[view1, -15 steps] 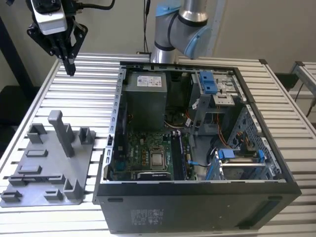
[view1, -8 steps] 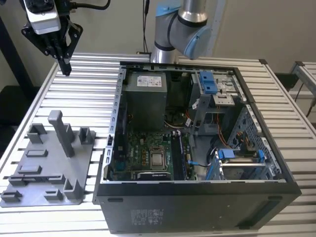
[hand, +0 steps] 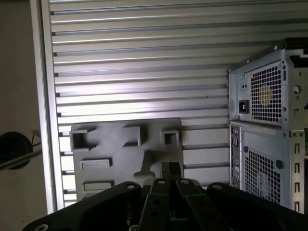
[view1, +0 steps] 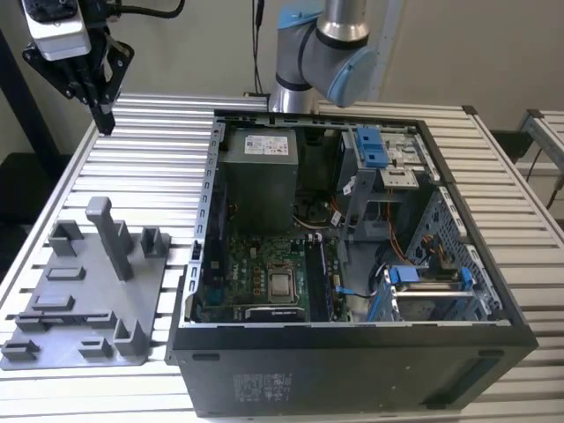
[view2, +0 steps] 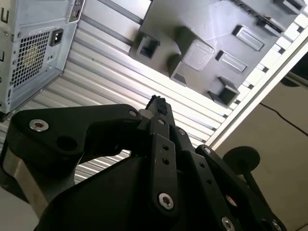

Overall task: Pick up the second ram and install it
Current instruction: 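Reach for the second ram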

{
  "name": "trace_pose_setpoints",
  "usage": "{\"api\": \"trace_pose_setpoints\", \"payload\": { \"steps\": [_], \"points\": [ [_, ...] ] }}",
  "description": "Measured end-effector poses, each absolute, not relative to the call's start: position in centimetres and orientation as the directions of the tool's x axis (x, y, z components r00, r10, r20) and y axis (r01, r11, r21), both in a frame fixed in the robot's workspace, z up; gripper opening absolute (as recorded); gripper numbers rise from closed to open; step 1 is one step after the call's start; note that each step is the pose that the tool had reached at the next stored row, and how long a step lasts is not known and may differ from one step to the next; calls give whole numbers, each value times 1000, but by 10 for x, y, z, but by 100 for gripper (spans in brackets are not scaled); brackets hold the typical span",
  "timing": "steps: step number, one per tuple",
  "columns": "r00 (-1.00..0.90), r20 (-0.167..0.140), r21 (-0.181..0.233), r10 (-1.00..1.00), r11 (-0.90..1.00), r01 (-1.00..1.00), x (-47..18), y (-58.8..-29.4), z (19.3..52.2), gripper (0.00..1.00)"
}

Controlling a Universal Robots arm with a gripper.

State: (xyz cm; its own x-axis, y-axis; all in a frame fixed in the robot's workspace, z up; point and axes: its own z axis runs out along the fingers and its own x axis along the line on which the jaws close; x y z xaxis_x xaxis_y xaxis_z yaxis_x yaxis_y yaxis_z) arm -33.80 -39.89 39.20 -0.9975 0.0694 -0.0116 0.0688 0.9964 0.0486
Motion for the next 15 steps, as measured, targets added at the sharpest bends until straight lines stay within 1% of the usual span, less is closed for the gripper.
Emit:
{"api": "trace_pose_setpoints", "payload": {
  "steps": [7, 15],
  "points": [
    [-998, 5, 48, 69, 996, 70, -363, -399, 392, 11],
    [-998, 6, 50, 68, 996, 68, -399, -399, 389, 11]
  ]
}}
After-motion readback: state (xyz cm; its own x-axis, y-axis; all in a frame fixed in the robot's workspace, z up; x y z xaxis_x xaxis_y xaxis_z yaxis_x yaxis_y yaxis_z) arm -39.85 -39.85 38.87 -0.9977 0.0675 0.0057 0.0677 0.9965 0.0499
